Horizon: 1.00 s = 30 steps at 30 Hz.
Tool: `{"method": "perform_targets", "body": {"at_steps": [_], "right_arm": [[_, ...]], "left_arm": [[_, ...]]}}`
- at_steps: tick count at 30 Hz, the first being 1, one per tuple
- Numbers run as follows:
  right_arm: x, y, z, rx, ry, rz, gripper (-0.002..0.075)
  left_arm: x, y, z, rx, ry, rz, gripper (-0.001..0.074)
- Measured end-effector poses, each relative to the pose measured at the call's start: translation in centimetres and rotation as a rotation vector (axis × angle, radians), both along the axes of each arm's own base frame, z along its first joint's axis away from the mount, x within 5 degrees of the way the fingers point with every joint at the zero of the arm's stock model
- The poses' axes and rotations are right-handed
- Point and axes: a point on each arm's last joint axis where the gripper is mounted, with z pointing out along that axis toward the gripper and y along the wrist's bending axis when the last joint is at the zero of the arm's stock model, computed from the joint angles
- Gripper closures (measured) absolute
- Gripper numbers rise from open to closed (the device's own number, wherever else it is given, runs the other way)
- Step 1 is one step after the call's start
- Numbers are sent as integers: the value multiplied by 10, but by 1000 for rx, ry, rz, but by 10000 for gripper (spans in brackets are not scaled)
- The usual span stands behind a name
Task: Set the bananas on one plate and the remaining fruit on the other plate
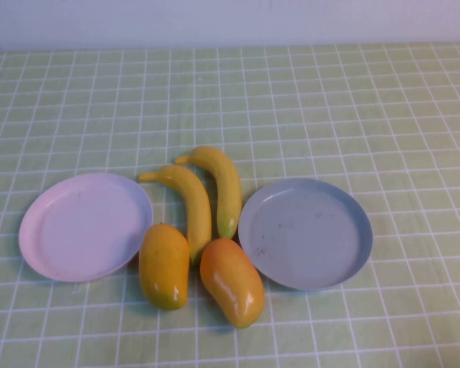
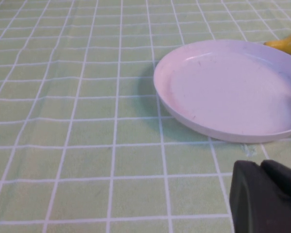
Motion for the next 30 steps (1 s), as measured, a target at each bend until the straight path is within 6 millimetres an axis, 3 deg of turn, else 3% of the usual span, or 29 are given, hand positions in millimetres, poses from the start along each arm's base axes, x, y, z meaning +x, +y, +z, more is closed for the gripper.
{"method": "perform_targets", "body": {"at_steps": [4, 12, 14, 22, 25, 30], "right_arm": [[0, 0, 0, 0, 0, 0, 741], [0, 0, 0, 0, 0, 0, 741], [0, 0, 0, 0, 0, 0, 741], [0, 0, 0, 0, 0, 0, 741], [0, 0, 0, 0, 0, 0, 741], [0, 0, 0, 0, 0, 0, 741]], "left_arm": [[1, -3, 2, -118, -22, -1, 731], [3, -10, 18, -754, -137, 50, 731], [3, -9, 21, -828, -155, 59, 731], [3, -8, 23, -897, -179, 71, 733], [2, -14, 26, -900, -98, 37, 734], [7, -25, 50, -795, 146, -20, 735]]}}
